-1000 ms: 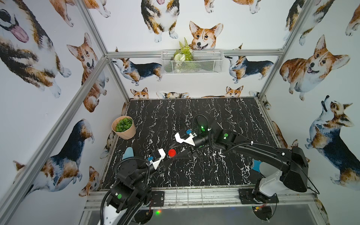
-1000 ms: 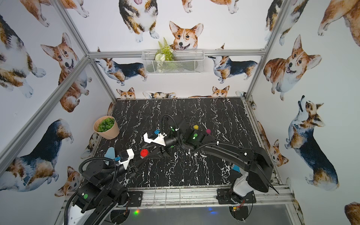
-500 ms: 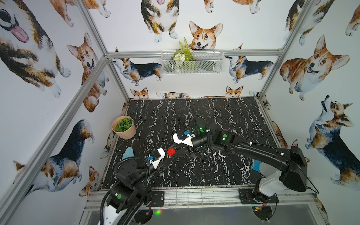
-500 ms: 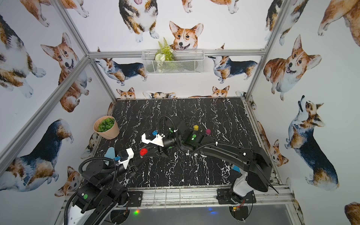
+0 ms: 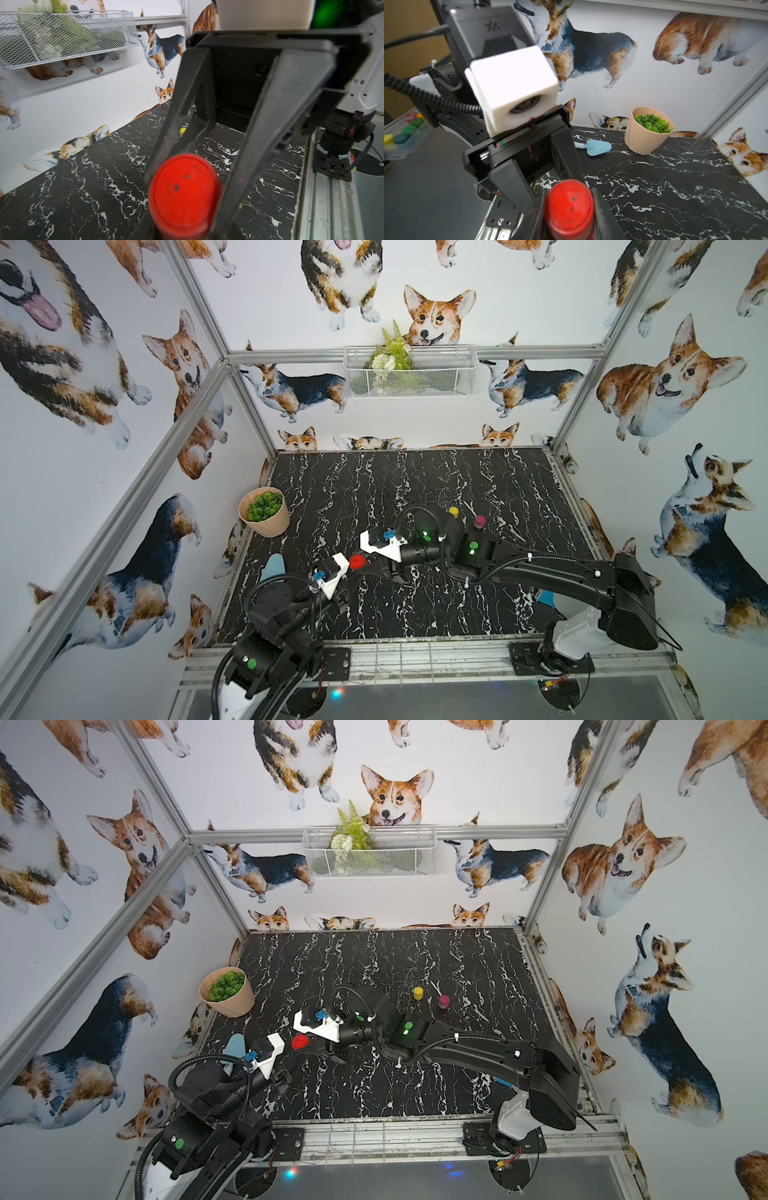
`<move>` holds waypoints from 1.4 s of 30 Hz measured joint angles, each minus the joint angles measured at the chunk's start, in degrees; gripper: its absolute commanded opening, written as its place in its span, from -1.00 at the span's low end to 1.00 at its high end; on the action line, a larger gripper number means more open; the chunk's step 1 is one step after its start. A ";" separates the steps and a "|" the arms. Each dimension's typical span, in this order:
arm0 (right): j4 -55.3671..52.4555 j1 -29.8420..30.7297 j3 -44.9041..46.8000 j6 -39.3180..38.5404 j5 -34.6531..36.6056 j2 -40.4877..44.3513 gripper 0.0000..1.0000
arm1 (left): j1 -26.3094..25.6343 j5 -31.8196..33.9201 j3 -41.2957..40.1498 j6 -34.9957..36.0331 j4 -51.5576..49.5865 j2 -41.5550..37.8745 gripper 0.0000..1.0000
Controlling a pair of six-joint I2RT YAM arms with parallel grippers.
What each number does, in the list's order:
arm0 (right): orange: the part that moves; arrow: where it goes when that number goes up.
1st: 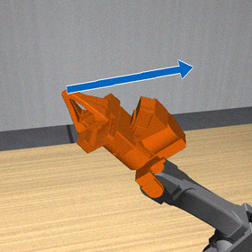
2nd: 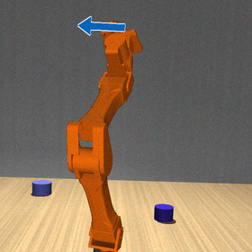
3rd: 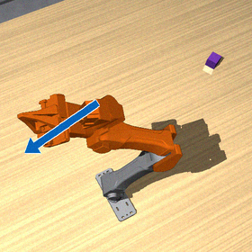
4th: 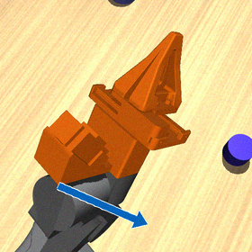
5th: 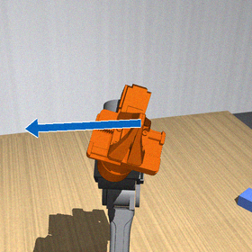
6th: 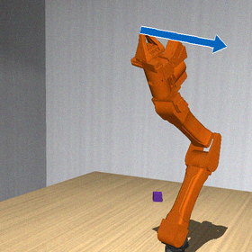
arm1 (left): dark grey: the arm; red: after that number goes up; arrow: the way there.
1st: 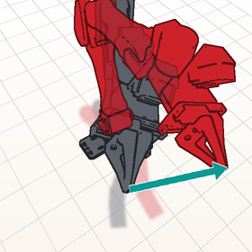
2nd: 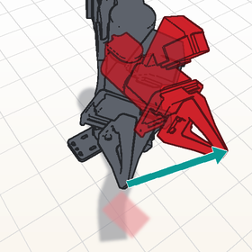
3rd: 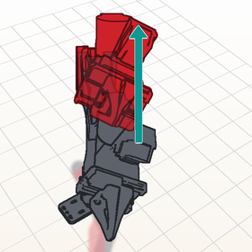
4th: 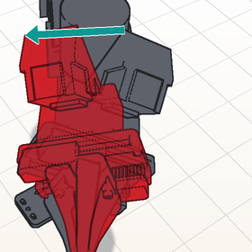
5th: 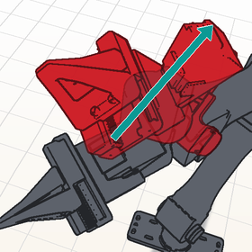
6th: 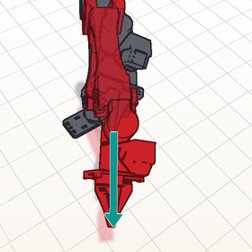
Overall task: Close the paint jar lid
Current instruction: Screw the lid onto the paint jar.
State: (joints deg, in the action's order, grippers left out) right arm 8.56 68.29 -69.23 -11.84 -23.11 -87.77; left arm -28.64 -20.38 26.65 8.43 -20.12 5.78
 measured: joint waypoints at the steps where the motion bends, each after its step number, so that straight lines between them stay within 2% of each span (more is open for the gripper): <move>1: 0.85 0.72 0.07 0.35 2.34 -0.48 -0.30 | 0.02 1.31 -0.02 0.15 -0.44 -0.35 -0.50; 6: 5.40 3.37 0.26 3.50 12.94 -3.10 -0.31 | 0.13 8.26 -0.22 1.16 -3.28 -2.36 -0.51; 10: 8.44 4.52 0.22 6.95 17.77 -4.72 -0.31 | 0.13 12.11 -0.39 1.73 -3.41 -2.97 -0.51; 15: 10.01 7.65 -2.47 10.56 27.58 -8.26 -0.30 | 0.20 17.42 -0.44 2.82 -4.68 -3.96 -0.51; 19: 10.93 10.47 -4.70 13.25 36.26 -11.34 -0.28 | 0.22 21.00 -0.46 3.45 -6.23 -4.96 -0.51; 22: 12.07 11.32 -5.27 15.02 39.82 -12.37 -0.25 | 0.22 22.29 -0.61 3.63 -6.40 -5.27 -0.50; 24: 12.37 11.52 -5.16 15.47 40.87 -12.48 -0.15 | 0.22 22.58 -0.74 3.72 -6.43 -5.20 -0.51; 28: 13.35 11.41 -4.24 16.24 43.01 -11.82 0.41 | 0.15 19.82 -0.74 4.70 -6.43 -4.90 -0.51; 32: 13.20 10.73 -1.97 16.20 43.63 -9.14 0.77 | 0.13 17.29 -0.74 4.70 -5.18 -3.96 -0.51; 37: 9.70 9.25 1.51 16.06 40.87 -3.19 0.91 | 0.07 13.97 -0.55 4.59 -1.46 -2.03 -0.51; 42: 6.01 6.40 5.68 16.06 30.29 3.93 1.00 | 0.07 13.18 -0.26 4.61 1.64 -0.42 -0.51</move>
State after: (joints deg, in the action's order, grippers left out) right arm 14.57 74.70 -63.55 4.23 7.18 -83.83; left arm -28.58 -7.20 26.39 13.04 -18.48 5.37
